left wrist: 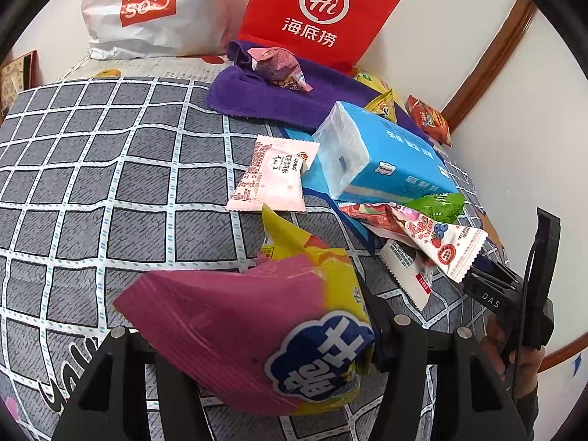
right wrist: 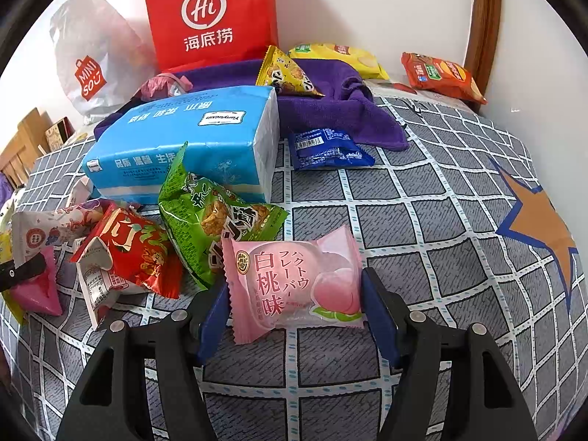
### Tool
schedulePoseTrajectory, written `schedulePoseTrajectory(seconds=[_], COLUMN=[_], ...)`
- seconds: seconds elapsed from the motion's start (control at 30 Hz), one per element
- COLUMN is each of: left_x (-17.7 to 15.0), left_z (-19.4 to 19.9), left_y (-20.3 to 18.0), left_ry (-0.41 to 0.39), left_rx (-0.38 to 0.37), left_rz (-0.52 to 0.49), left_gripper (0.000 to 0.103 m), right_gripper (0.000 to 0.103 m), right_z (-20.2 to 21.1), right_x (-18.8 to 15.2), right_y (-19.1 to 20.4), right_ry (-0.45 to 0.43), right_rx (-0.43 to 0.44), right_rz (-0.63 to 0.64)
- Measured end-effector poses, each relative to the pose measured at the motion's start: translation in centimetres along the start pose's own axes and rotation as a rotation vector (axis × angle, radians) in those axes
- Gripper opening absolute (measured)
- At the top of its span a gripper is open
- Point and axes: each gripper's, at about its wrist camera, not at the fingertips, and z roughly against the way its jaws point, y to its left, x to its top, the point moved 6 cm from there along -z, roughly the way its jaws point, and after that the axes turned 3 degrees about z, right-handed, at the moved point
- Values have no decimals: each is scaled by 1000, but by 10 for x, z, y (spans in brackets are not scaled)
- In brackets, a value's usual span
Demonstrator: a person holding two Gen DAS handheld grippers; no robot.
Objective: Organize snacks
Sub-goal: 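Grasp the pink-and-yellow puffed snack bag with the left tool, then lift and carry both held snacks over the purple towel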
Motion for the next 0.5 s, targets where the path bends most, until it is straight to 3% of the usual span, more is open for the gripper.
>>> schedulePoseTrajectory(seconds=[0.23,0.4,0.5], left_x=[0,-2,-6], left_z=[1,6,10], left_y=[0,0,0], left_ry=[10,31,39], left_rx=[-8,-14,-2], left_rz=[3,11,1], left_gripper=[60,72,74], right_gripper=[74,76,76], right_z=[-1,-1,-1], right_x=[0,0,0], right_y=[1,1,1], right_ry=[5,4,2], right_rx=[5,19,28], right_rz=[3,-2,-7])
